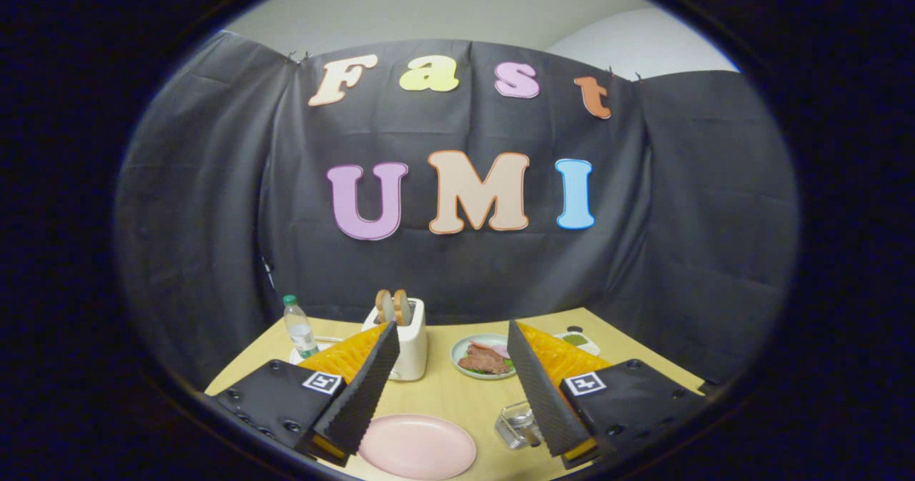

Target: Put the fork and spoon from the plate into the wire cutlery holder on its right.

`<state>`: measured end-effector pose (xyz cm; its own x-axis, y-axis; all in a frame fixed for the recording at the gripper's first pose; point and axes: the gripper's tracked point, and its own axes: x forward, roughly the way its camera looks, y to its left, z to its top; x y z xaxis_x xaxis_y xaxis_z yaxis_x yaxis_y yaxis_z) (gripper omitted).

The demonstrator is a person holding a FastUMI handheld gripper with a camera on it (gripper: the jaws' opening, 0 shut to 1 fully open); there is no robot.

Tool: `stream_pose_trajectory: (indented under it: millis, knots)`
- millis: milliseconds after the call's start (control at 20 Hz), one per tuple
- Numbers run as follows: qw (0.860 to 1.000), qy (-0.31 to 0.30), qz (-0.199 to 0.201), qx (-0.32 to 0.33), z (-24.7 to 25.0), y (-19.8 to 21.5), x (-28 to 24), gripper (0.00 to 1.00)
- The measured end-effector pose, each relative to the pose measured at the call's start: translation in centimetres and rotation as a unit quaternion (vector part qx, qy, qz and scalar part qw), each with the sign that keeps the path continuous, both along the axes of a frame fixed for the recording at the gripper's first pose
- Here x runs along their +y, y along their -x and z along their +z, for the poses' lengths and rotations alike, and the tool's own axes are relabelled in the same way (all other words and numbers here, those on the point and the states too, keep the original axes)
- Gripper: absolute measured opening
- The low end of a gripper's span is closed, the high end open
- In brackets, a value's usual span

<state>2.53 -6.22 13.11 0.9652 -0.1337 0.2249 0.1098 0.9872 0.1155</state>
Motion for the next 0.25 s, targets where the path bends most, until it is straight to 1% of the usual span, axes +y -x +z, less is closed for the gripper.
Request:
stream_pose_trajectory:
  millis: [250]
  knots:
    - [0.999, -0.042, 0.005, -0.011, -0.36, 0.8, -0.61, 0.97]
